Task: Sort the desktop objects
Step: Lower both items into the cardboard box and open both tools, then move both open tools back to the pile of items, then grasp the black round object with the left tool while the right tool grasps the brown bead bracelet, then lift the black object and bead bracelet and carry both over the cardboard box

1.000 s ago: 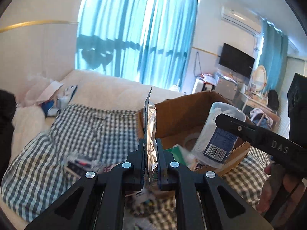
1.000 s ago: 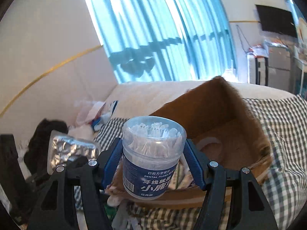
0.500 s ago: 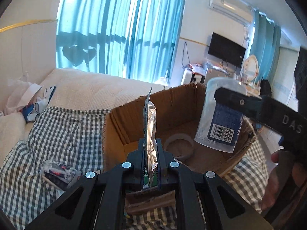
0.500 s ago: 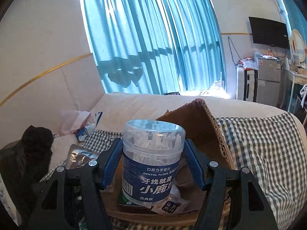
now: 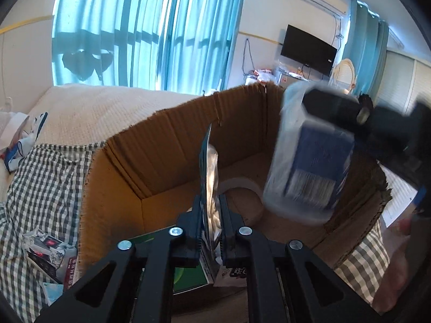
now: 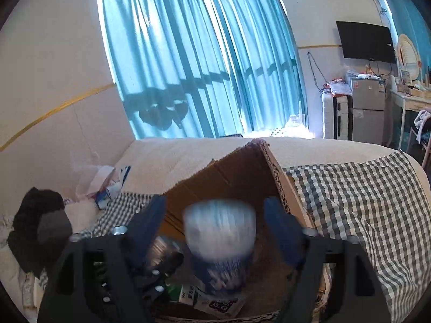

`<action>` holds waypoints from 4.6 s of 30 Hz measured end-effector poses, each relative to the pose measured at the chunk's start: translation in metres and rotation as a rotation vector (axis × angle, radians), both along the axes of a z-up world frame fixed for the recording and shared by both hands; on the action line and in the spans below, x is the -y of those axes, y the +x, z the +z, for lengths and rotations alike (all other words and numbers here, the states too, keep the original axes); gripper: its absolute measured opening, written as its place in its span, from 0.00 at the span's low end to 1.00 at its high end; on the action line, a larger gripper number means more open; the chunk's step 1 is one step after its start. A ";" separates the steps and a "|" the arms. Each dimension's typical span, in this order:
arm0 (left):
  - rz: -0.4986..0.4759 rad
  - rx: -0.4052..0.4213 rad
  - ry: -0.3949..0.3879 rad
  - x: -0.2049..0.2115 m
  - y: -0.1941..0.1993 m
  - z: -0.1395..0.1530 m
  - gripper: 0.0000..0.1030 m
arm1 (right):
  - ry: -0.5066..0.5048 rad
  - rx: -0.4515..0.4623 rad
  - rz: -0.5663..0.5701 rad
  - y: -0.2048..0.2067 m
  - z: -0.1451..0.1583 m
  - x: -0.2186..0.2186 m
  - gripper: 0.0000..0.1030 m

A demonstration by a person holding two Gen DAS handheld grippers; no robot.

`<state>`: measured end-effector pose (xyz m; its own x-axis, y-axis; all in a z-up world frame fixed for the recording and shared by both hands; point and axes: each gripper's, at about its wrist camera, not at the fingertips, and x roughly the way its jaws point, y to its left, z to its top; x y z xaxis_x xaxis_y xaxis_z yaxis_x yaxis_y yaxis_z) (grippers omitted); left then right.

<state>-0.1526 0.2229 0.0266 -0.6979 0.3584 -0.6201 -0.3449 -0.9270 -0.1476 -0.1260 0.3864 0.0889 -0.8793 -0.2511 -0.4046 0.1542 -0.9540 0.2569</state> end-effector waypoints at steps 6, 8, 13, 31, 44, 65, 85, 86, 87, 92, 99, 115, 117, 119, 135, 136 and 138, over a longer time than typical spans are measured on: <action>0.018 -0.015 0.011 0.019 0.015 0.000 0.69 | 0.000 -0.043 -0.023 0.017 0.016 -0.003 0.88; 0.028 -0.020 0.010 0.027 0.020 0.006 0.73 | -0.001 -0.052 -0.027 0.025 0.021 -0.003 0.88; 0.105 -0.028 0.028 0.065 0.041 0.029 0.82 | -0.005 -0.058 0.006 0.056 0.028 0.005 0.88; 0.427 0.047 -0.002 0.250 0.146 -0.005 1.00 | 0.132 0.116 0.127 0.136 -0.066 0.111 0.93; 0.345 0.153 -0.185 0.230 0.126 -0.093 1.00 | 0.287 0.196 0.186 0.124 -0.129 0.166 1.00; 0.292 0.218 -0.176 0.224 0.066 -0.135 1.00 | 0.264 0.366 0.243 0.077 -0.197 0.189 0.98; 0.224 0.228 -0.193 0.216 0.068 -0.137 0.35 | 0.271 0.447 0.236 0.059 -0.219 0.187 0.60; 0.215 0.236 -0.189 0.216 0.070 -0.137 0.29 | 0.271 0.453 0.237 0.058 -0.220 0.187 0.57; 0.206 0.243 -0.190 0.215 0.072 -0.138 0.27 | 0.267 0.461 0.242 0.057 -0.222 0.186 0.55; 0.194 0.236 -0.227 0.211 0.078 -0.140 0.26 | 0.248 0.491 0.234 0.055 -0.228 0.181 0.45; 0.217 0.294 -0.138 0.227 0.069 -0.148 0.47 | 0.216 0.515 0.268 0.057 -0.225 0.180 0.17; 0.180 0.301 -0.093 0.225 0.091 -0.135 0.08 | 0.165 0.442 0.312 0.082 -0.185 0.171 0.11; 0.188 0.294 -0.082 0.227 0.095 -0.131 0.08 | 0.163 0.427 0.320 0.086 -0.178 0.176 0.11; 0.199 0.287 -0.073 0.228 0.099 -0.126 0.08 | 0.155 0.406 0.332 0.087 -0.170 0.183 0.11; 0.276 0.174 -0.009 0.228 0.132 -0.090 0.08 | 0.123 0.300 0.357 0.103 -0.128 0.178 0.11; 0.288 0.168 -0.001 0.228 0.134 -0.089 0.08 | 0.124 0.293 0.356 0.103 -0.126 0.178 0.11; 0.310 0.155 0.000 0.226 0.138 -0.087 0.08 | 0.128 0.271 0.361 0.105 -0.118 0.178 0.11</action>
